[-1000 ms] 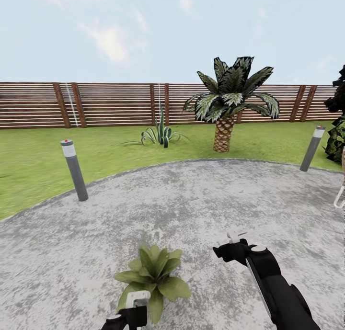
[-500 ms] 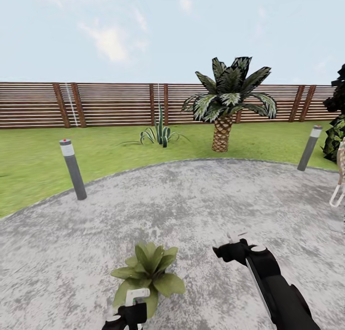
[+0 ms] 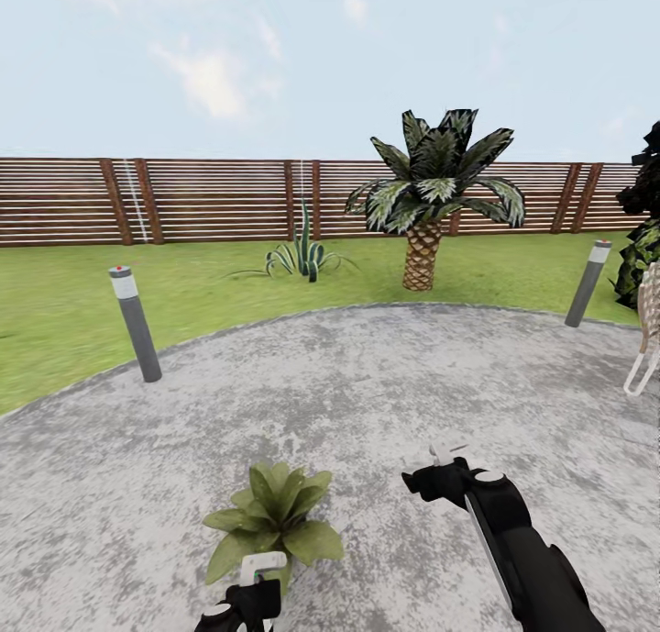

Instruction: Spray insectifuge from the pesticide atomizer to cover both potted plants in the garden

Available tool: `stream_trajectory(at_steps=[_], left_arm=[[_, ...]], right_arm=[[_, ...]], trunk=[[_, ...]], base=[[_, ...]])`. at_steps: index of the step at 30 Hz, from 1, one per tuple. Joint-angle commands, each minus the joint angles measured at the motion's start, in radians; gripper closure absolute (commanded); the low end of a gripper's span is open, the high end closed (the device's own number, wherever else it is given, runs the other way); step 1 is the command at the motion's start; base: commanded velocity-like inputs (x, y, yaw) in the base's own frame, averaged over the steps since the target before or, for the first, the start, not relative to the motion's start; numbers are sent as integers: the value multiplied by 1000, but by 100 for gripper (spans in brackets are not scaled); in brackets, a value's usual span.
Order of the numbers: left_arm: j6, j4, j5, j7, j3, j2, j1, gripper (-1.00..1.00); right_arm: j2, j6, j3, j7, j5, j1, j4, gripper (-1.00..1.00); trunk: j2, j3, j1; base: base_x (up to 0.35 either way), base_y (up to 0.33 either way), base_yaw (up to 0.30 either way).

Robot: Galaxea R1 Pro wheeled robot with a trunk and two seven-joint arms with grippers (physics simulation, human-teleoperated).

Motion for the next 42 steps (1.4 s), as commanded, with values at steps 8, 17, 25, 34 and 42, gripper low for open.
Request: stream_trajectory(at_steps=[8, 17, 25, 34, 42], left_arm=[[-1, 0, 3, 0, 0, 0, 0, 100], [-16, -14, 8, 7, 7, 3, 0, 100], [22, -13, 12, -82, 10, 114, 0, 100], [25, -4, 14, -106, 24, 126, 0, 100], [276, -13, 10, -94, 61, 123, -28, 100]], right_arm=[[0, 0, 0, -1, 0, 0, 0, -100], [0, 3, -1, -1, 0, 0, 0, -100], [0, 3, -3, -2, 0, 0, -2, -100], [0, 2, -3, -3, 0, 0, -3, -100], [0, 2, -3, -3, 0, 0, -4, -100]], trunk=[[0, 0, 0], [0, 0, 0], [0, 0, 0], [0, 0, 0], [0, 0, 0]], base=[[0, 115, 0], [0, 145, 0], [0, 1, 0], [0, 0, 0], [0, 0, 0]])
